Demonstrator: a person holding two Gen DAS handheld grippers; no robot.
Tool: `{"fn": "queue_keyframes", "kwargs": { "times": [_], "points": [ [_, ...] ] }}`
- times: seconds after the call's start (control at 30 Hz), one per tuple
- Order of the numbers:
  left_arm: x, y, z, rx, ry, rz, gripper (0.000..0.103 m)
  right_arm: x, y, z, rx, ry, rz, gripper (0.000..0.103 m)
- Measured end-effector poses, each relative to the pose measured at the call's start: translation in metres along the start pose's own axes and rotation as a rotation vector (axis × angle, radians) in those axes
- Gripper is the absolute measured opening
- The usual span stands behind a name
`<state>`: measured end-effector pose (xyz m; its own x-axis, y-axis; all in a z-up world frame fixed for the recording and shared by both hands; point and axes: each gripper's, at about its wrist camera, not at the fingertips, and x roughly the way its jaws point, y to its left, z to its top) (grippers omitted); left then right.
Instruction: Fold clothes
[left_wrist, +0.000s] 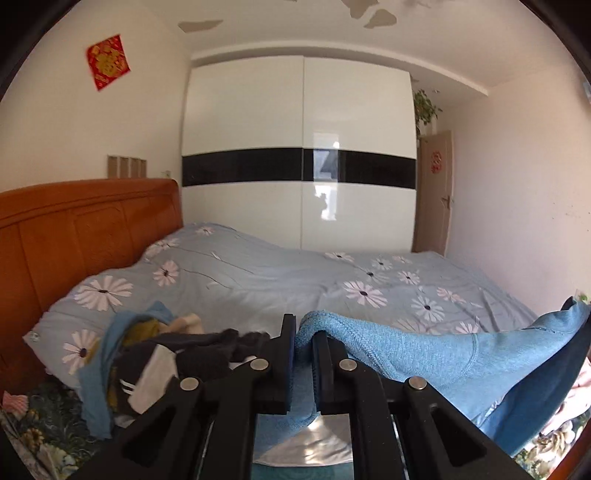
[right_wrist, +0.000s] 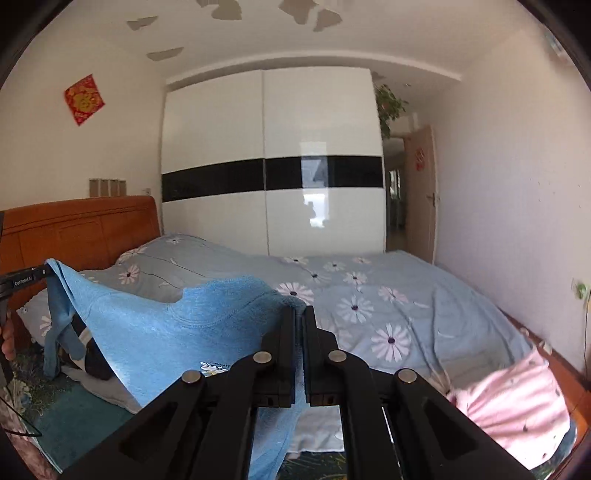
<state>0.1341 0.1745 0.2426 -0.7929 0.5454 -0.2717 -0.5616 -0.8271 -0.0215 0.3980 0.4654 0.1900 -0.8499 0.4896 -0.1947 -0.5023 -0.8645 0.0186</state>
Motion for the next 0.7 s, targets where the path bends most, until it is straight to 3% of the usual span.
{"fn": "queue_keyframes", "kwargs": {
  "times": [0.2,0.33,0.47,0.53,0.7],
  "points": [
    [-0.079,0.057,0.012,-0.069,-0.109,0.073,0.009,-0.042,0.047,0.032,-0.073,-0.090,0.119,0.003],
    [-0.091,0.083,0.006,-0.112,-0.111,0.081,0.010,-0.050,0.065,0.040,-0.124,-0.103,0.181,0.003],
    [-0.048,0.091,-0.026,-0.108,-0.030,0.108,0.011,-0.012,0.076,0.033,-0.169,-0.041,0.199,0.003],
    [-0.024,0.095,-0.043,-0.107,0.015,0.120,0.011,0.026,0.081,0.019,-0.177,0.030,0.203,0.003],
    [0.085,0.101,-0.123,-0.137,0.197,0.124,0.012,0.139,0.095,-0.036,-0.188,0.233,0.154,0.003]
  ]
}}
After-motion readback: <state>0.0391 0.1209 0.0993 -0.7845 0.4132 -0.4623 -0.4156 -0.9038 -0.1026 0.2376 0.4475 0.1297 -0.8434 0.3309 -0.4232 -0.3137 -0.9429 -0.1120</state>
